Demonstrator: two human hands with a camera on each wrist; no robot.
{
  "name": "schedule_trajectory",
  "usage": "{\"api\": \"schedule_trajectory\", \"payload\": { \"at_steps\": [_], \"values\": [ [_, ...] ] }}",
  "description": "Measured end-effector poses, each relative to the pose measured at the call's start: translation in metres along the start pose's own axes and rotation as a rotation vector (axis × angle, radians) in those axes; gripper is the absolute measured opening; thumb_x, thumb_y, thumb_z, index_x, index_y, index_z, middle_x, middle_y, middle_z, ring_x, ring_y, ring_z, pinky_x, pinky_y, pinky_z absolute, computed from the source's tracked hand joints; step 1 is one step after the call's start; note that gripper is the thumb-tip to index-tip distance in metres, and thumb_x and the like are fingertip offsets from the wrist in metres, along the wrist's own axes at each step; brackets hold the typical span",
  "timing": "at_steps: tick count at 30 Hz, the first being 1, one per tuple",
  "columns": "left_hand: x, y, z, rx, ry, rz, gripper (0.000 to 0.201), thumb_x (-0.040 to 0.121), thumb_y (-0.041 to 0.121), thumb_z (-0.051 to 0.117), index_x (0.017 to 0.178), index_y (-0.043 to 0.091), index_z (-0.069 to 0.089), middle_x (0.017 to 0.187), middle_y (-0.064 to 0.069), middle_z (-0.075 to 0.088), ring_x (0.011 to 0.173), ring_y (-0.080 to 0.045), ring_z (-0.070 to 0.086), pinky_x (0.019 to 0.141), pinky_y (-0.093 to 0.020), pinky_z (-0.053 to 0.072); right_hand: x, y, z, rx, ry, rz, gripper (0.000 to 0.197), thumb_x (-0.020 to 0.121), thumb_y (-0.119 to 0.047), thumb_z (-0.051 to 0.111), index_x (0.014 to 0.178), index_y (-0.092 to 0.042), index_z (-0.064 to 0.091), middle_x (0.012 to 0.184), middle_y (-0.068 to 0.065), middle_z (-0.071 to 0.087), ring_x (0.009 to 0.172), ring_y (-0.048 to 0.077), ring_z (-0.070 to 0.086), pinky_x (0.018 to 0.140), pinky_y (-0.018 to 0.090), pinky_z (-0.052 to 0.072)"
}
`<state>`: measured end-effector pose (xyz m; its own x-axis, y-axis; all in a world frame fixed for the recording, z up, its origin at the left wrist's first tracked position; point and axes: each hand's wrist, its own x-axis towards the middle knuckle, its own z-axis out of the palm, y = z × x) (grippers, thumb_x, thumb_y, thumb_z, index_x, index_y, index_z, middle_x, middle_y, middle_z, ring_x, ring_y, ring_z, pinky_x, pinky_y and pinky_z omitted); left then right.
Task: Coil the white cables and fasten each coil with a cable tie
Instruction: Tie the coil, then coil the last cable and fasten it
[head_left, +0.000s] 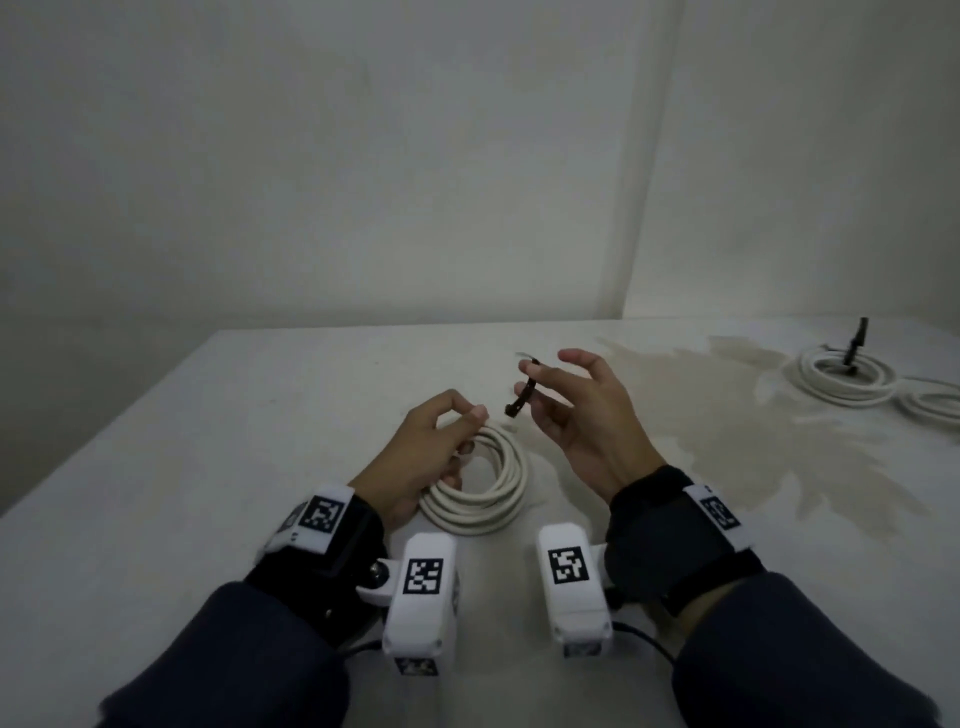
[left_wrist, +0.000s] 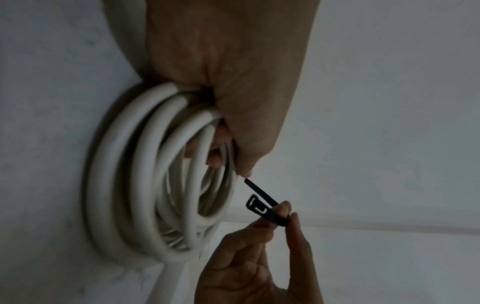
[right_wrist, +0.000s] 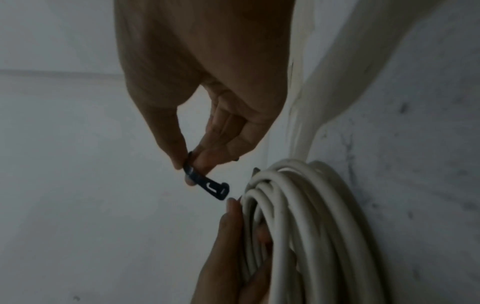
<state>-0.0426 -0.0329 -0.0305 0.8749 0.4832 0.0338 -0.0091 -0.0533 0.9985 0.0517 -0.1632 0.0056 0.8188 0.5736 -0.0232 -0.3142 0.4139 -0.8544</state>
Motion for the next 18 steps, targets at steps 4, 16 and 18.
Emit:
{"api": "schedule_trajectory", "payload": {
  "at_steps": [4, 16, 18],
  "values": [
    [-0.001, 0.0, 0.0, 0.067, -0.01, 0.039, 0.021, 0.099, 0.026, 0.05, 0.088, 0.007, 0.051, 0.068, -0.013, 0.05, 0.037, -0.005, 0.041, 0.039, -0.017, 0.033, -0.001, 0.006, -0.002, -0.041, -0.077, 0.091, 0.043, 0.082, 0.005, 0.066, 0.118, -0.014, 0.051, 0.085, 0.007, 0.075, 0.074, 0.02, 0.072, 0.056, 0.019, 0.053],
    [-0.003, 0.002, 0.002, 0.11, 0.025, 0.088, 0.017, 0.096, 0.022, 0.052, 0.087, 0.012, 0.062, 0.065, -0.005, 0.049, 0.042, -0.014, 0.033, 0.039, -0.019, 0.032, -0.01, 0.008, -0.005, -0.328, -0.223, 0.142, 0.025, 0.078, 0.011, 0.064, 0.081, -0.012, 0.056, 0.082, 0.014, 0.07, 0.072, 0.022, 0.071, 0.055, 0.02, 0.053],
    [-0.004, 0.002, 0.002, 0.12, 0.022, 0.095, 0.018, 0.096, 0.024, 0.052, 0.088, 0.012, 0.063, 0.065, -0.005, 0.047, 0.041, -0.013, 0.034, 0.04, -0.019, 0.032, -0.01, 0.006, -0.006, -0.418, -0.228, 0.119, 0.026, 0.076, 0.009, 0.067, 0.075, -0.014, 0.056, 0.077, 0.01, 0.07, 0.066, 0.017, 0.068, 0.049, 0.016, 0.046]
  ]
}}
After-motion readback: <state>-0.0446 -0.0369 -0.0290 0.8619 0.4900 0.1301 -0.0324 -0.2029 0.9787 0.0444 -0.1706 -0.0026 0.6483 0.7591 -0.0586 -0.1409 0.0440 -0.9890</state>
